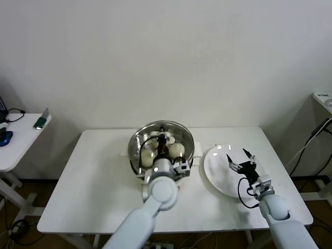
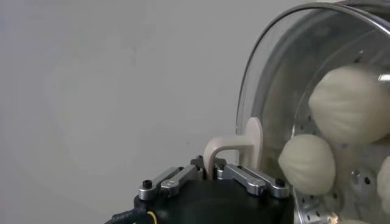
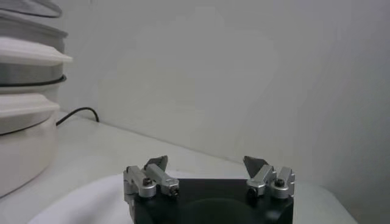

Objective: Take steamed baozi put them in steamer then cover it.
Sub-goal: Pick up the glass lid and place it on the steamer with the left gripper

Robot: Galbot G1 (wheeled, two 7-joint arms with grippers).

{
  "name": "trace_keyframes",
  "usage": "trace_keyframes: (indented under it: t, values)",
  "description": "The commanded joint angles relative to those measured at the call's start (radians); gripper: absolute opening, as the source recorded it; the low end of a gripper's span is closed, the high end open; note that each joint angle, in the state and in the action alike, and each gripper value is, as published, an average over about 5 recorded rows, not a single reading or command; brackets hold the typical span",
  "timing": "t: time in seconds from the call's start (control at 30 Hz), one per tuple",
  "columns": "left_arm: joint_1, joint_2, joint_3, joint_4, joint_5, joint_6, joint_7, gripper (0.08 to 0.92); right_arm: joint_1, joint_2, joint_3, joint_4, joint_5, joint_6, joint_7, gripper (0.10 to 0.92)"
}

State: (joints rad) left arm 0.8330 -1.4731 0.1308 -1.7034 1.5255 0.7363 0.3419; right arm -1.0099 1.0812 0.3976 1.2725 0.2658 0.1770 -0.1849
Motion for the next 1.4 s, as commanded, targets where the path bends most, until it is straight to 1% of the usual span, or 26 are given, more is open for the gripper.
trace_keyframes:
  t: [0.03, 0.17, 0.53, 1.03, 1.4]
  values:
    - [-0.001, -0.028, -0.006, 0.046, 0.012, 0.049, -0.008, 0.158, 0.000, 0.002, 0.003, -0.005, -0.003, 0.002, -0.003, 0.823]
    - [-0.006, -0.019, -0.008, 0.049, 0.005, 0.049, -0.020, 0.158, 0.001, 0.002, 0.004, -0.005, -0.002, 0.003, -0.005, 0.823]
    - [-0.012, -0.030, 0.003, 0.059, 0.007, 0.049, -0.032, 0.158, 0.000, 0.005, 0.008, -0.007, -0.004, 0.005, -0.011, 0.823]
    - [-0.012, -0.023, 0.009, 0.062, 0.041, 0.049, -0.009, 0.158, -0.002, 0.008, 0.015, -0.011, -0.005, 0.010, -0.021, 0.823]
    - [-0.011, -0.019, 0.005, 0.066, 0.051, 0.049, -0.008, 0.158, -0.001, 0.014, 0.016, -0.015, -0.010, 0.012, -0.025, 0.823]
